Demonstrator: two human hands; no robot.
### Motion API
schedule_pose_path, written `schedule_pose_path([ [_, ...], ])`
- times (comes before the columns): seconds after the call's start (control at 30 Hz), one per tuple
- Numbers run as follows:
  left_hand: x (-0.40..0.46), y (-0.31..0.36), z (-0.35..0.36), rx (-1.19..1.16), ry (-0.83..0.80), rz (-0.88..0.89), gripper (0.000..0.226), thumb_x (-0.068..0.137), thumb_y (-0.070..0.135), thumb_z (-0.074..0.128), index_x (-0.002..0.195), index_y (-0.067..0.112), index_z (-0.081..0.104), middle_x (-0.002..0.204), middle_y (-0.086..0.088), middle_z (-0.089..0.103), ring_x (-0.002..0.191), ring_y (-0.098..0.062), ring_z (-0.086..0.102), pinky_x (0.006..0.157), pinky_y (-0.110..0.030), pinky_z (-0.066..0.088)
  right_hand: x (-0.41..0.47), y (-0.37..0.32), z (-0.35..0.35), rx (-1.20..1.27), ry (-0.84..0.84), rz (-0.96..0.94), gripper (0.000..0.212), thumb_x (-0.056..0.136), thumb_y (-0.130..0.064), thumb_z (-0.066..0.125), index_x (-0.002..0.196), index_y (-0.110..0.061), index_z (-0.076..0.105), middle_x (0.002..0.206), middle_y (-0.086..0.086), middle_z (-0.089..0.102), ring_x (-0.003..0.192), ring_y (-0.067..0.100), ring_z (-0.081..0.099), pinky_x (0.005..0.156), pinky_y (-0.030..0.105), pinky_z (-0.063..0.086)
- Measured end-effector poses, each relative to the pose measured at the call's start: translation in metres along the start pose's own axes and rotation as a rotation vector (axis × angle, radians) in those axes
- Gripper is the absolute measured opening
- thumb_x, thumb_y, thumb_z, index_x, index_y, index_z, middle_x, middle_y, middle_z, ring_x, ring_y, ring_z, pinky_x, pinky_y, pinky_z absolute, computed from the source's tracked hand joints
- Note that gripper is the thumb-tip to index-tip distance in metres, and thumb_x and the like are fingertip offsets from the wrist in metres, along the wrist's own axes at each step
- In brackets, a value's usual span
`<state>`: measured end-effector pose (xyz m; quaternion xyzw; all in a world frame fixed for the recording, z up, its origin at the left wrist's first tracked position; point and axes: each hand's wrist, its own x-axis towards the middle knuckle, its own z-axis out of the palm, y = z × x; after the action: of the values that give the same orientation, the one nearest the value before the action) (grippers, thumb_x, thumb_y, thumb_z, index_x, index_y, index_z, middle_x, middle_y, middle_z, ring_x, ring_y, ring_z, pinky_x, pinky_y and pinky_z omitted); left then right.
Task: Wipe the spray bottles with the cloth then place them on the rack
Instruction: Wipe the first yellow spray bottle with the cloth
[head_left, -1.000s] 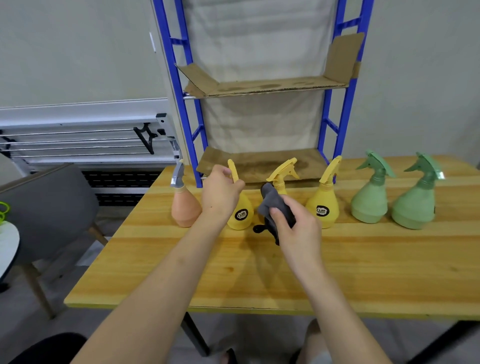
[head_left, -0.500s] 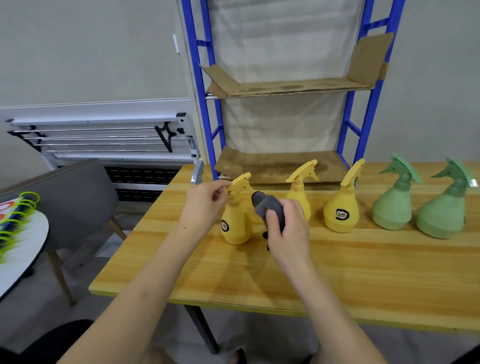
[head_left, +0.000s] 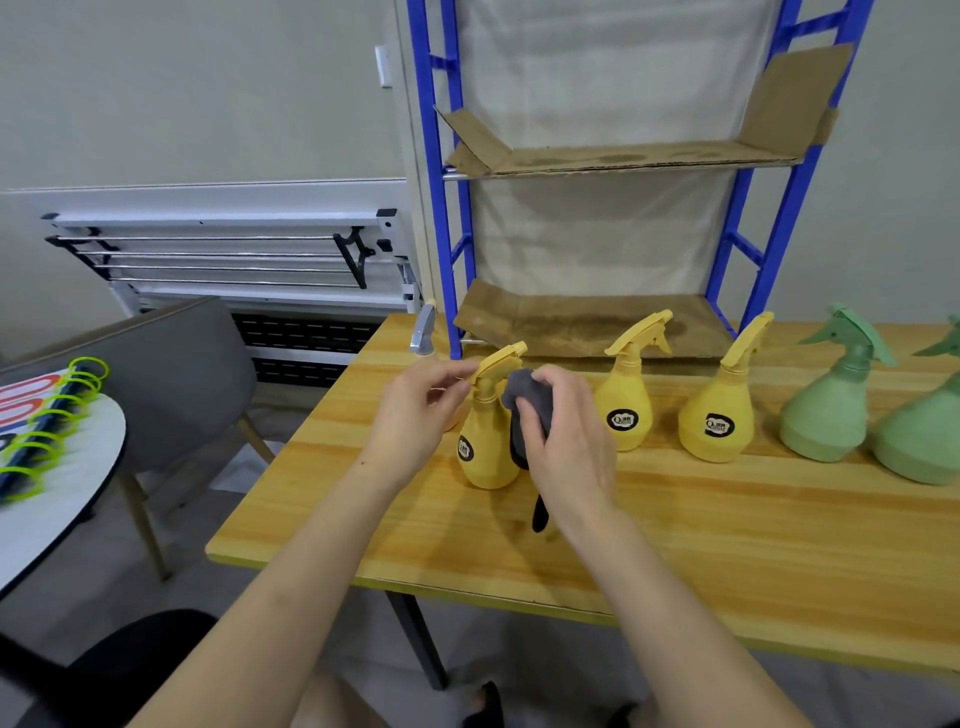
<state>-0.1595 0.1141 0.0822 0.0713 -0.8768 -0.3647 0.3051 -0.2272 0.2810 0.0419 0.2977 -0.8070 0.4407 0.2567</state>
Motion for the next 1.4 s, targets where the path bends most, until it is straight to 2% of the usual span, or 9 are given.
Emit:
schedule_pose_path([
  [0.27, 0.006, -0.011, 0.002, 0.076, -0.024, 0.048, 0.033, 0.101, 0.014, 0.060, 0.130, 0.028, 0.069, 0.112, 0.009, 0.067, 0.106, -0.004, 0.060, 0.094, -0.024, 0.050, 0.013, -0.003, 0.013, 0.027, 0.112, -0.126, 0.022, 0.099, -0.027, 0.063, 0.117, -0.017, 0.072, 0.116, -0.002, 0.055, 0.075, 0.017, 0.061, 0.055, 0.038, 0.055],
  [0.47, 0.015, -0.013, -0.008, 0.123, -0.157, 0.141, 0.037, 0.102, 0.008, 0.057, 0.134, 0.024, 0.066, 0.120, 0.010, 0.067, 0.115, -0.003, 0.059, 0.100, -0.027, 0.050, 0.010, 0.000, 0.023, 0.052, 0.058, -0.140, 0.023, 0.099, -0.024, 0.064, 0.117, -0.015, 0.074, 0.107, -0.003, 0.056, 0.074, 0.015, 0.060, 0.057, 0.037, 0.054],
  [0.67, 0.011, -0.014, -0.009, 0.154, -0.151, 0.153, 0.039, 0.102, 0.010, 0.057, 0.138, 0.024, 0.063, 0.114, 0.011, 0.063, 0.108, -0.001, 0.058, 0.092, -0.016, 0.047, 0.000, 0.003, 0.019, 0.029, -0.030, -0.117, 0.021, 0.097, -0.023, 0.066, 0.115, -0.017, 0.075, 0.107, -0.005, 0.055, 0.073, 0.015, 0.060, 0.057, 0.038, 0.056],
  [0.8, 0.012, -0.009, -0.011, 0.192, -0.145, 0.157, 0.037, 0.101, 0.011, 0.059, 0.135, 0.023, 0.065, 0.107, 0.012, 0.062, 0.100, -0.002, 0.058, 0.089, -0.011, 0.043, 0.008, -0.008, 0.009, 0.038, 0.025, -0.145, 0.021, 0.098, -0.027, 0.064, 0.115, -0.022, 0.075, 0.108, -0.008, 0.059, 0.076, 0.013, 0.060, 0.056, 0.036, 0.053],
  [0.93, 0.011, -0.009, -0.010, 0.194, -0.112, 0.170, 0.036, 0.100, 0.009, 0.060, 0.133, 0.021, 0.068, 0.107, 0.008, 0.065, 0.102, -0.005, 0.059, 0.090, -0.014, 0.046, 0.009, -0.017, 0.019, 0.007, 0.008, -0.188, 0.019, 0.099, -0.025, 0.064, 0.113, -0.021, 0.075, 0.105, -0.007, 0.058, 0.072, 0.014, 0.058, 0.052, 0.036, 0.051],
  [1.13, 0.006, -0.012, -0.006, 0.198, -0.089, 0.174, 0.037, 0.101, 0.010, 0.057, 0.136, 0.020, 0.065, 0.112, 0.005, 0.066, 0.104, -0.007, 0.060, 0.090, -0.015, 0.046, -0.006, -0.010, 0.021, 0.010, -0.053, -0.101, 0.019, 0.097, -0.024, 0.066, 0.113, -0.021, 0.076, 0.103, -0.007, 0.054, 0.069, 0.013, 0.058, 0.054, 0.037, 0.054],
  [1.23, 0.006, -0.010, -0.006, 0.190, -0.097, 0.163, 0.038, 0.101, 0.008, 0.058, 0.136, 0.021, 0.065, 0.113, 0.005, 0.066, 0.106, -0.007, 0.059, 0.089, -0.012, 0.045, 0.001, -0.020, 0.014, 0.012, -0.008, -0.092, 0.017, 0.097, -0.024, 0.067, 0.110, -0.021, 0.077, 0.103, -0.006, 0.053, 0.067, 0.013, 0.057, 0.053, 0.036, 0.054],
  [1.3, 0.005, -0.010, -0.006, 0.189, -0.095, 0.181, 0.039, 0.101, 0.006, 0.058, 0.136, 0.021, 0.066, 0.113, 0.004, 0.067, 0.106, -0.008, 0.060, 0.090, -0.015, 0.048, 0.008, -0.025, 0.013, 0.008, 0.036, -0.116, 0.017, 0.099, -0.025, 0.065, 0.110, -0.018, 0.077, 0.103, -0.004, 0.053, 0.066, 0.013, 0.055, 0.050, 0.035, 0.051],
  [1.4, 0.006, -0.012, -0.006, 0.176, -0.086, 0.192, 0.038, 0.101, 0.005, 0.058, 0.135, 0.020, 0.066, 0.112, 0.003, 0.067, 0.106, -0.009, 0.061, 0.091, -0.020, 0.050, 0.010, -0.025, 0.016, -0.047, 0.005, -0.157, 0.016, 0.100, -0.024, 0.063, 0.107, -0.018, 0.075, 0.101, -0.003, 0.051, 0.063, 0.016, 0.053, 0.047, 0.036, 0.049],
])
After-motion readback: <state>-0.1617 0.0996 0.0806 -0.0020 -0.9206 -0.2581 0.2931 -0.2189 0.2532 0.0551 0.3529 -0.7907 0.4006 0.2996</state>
